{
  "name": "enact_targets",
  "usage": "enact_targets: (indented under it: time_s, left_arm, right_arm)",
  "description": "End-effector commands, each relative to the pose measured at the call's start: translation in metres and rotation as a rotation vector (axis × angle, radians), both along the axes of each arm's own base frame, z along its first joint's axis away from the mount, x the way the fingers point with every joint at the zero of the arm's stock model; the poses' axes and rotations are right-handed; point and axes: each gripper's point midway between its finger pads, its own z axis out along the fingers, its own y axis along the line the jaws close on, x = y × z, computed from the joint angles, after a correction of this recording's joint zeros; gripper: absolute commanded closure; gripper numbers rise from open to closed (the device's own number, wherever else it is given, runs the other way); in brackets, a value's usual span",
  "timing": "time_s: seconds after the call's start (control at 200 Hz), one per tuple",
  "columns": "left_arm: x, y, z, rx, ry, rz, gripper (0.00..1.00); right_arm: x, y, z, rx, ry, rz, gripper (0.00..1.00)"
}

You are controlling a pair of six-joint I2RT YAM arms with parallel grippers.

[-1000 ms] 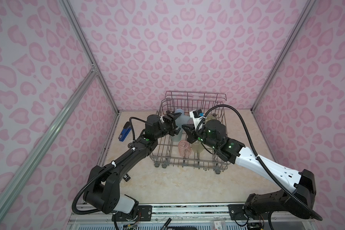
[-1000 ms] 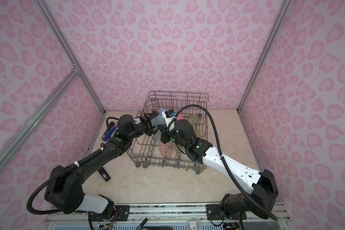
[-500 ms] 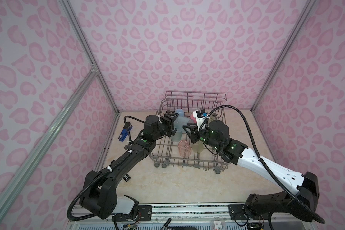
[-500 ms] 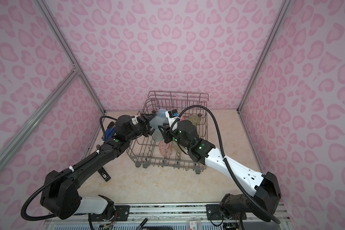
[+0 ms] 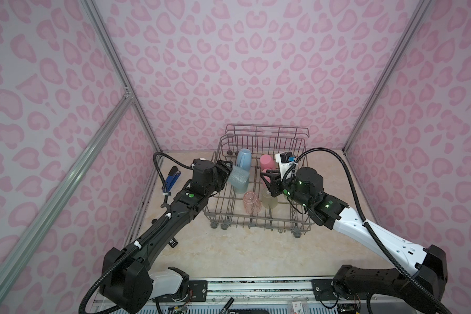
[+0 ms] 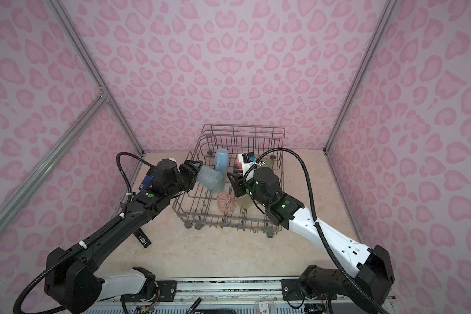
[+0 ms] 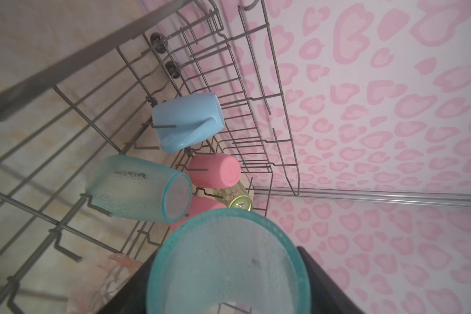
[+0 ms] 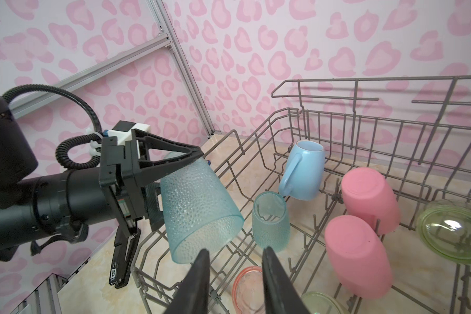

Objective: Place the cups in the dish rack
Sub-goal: 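Open right gripper and draw back while left gripper carries cup over rack, then lower the teal cup into the rack corner near the robot with left gripper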

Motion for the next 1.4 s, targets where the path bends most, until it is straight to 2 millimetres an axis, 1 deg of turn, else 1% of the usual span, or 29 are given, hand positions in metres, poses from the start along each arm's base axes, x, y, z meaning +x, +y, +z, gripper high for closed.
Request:
enact_targets:
  time_s: [0.0,0.095,0.18,0.375,0.595,0.815,1.005,1.235,1.395]
  left_arm:
    - [-0.003,0.026,-0.003,0.208,-0.039,0.06,0.35]
    - [-0.007,0.036,0.003,0.329,-0.07,0.087,0.35]
    - [-0.011,0.04,0.008,0.432,-0.09,0.102,0.35]
    - [-0.018,0.036,0.021,0.651,-0.155,0.116,0.36]
    - [-0.02,0.032,0.011,0.835,-0.172,0.137,0.36]
    - [-0.021,0.018,-0.001,0.959,-0.189,0.144,0.36]
    - [-0.022,0.012,-0.015,1.016,-0.207,0.157,0.36]
    - [-0.022,0.008,-0.031,1.017,-0.22,0.158,0.36]
    - [-0.02,0.005,-0.039,1.022,-0.236,0.155,0.36]
  right_arm:
    - [0.0,-0.003,-0.004,0.0,0.002,-0.015,0.67]
    - [0.0,-0.009,-0.01,-0.021,0.007,-0.03,0.67]
    - [-0.001,-0.015,-0.015,-0.038,0.014,-0.043,0.67]
    - [-0.001,-0.03,-0.022,-0.054,0.022,-0.075,0.67]
    - [-0.002,-0.041,-0.029,-0.063,0.038,-0.095,0.67]
    - [-0.002,-0.046,-0.037,-0.064,0.052,-0.106,0.67]
    - [-0.003,-0.05,-0.042,-0.063,0.06,-0.113,0.67]
    - [-0.004,-0.056,-0.045,-0.069,0.07,-0.124,0.67]
    - [-0.004,-0.057,-0.046,-0.062,0.074,-0.126,0.68]
